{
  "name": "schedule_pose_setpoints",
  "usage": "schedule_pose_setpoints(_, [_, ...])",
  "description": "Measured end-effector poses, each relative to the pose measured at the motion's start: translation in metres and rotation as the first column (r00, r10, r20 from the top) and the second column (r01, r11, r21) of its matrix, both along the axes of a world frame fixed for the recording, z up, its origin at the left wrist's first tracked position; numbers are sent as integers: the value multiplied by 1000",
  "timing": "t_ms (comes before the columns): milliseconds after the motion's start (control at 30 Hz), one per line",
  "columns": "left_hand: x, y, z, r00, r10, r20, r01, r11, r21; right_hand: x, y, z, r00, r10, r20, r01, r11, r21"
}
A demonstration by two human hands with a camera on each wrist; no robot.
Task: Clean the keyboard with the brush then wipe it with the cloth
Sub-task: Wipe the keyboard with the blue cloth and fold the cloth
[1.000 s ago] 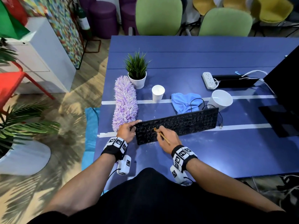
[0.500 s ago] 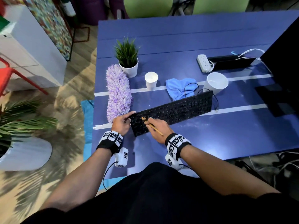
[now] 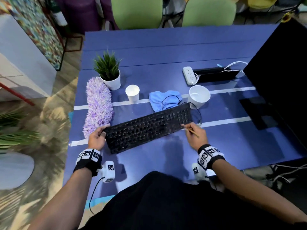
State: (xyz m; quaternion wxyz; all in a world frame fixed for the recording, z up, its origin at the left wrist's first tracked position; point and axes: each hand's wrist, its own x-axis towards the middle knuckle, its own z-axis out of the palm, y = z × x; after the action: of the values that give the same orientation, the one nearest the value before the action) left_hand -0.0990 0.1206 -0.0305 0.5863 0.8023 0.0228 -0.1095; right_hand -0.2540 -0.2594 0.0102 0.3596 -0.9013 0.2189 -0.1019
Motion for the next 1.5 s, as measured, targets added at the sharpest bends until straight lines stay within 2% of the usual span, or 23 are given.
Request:
schedule_pose_setpoints(100, [8,-9,-2,989,138,-52,-141,989,-54,-30,-49,-11,982,-10,-189,-23,984,-175])
schedule_pose_setpoints(200, [14,-15,-8,964,230,-134,-244,965,-96,-45,-74,-22,938,-48,-344,-39,970,-241])
schedule_pose_setpoints(400, [8,-36,3,883,413,-222,-453,874,-176,-43,-101,-46,910,-65,-410,-51,963,-266])
schedule_pose_setpoints(600, [25,-15,-30,798,537,-274,-578,810,-96,-34,-120,-65,917,-11,-398,-95,965,-244])
schedule_pose_setpoints(767, [11,-10,-12,850,469,-241,-507,851,-133,-14,-120,-63,954,-108,-280,35,967,-254])
schedule_pose_setpoints(900, [9,11,-40,867,404,-292,-437,898,-56,16,-109,-53,975,-136,-174,112,983,-144])
schedule_pose_setpoints(1000, [-3,0,-26,866,404,-295,-426,904,-13,38,-101,-47,980,-151,-129,145,988,-54])
schedule_pose_setpoints(1067, [-15,-12,-12,876,382,-293,-385,922,48,49,-97,-43,985,-130,-115,127,991,-29])
schedule_pose_setpoints(1133, [-21,-13,-16,898,341,-276,-311,939,148,59,-91,-40,990,-88,-106,83,995,-55])
schedule_pose_setpoints(1233, [-22,-15,-24,882,392,-263,-298,894,334,73,-80,-35,996,-11,-86,3,995,-96])
schedule_pose_setpoints(1367, [-18,-17,-25,818,432,-378,-290,879,377,100,-62,-32,996,80,-48,-86,987,-138])
schedule_pose_setpoints(1500, [-13,-15,-34,842,381,-383,-205,881,426,135,-35,-27,981,194,1,-188,953,-236])
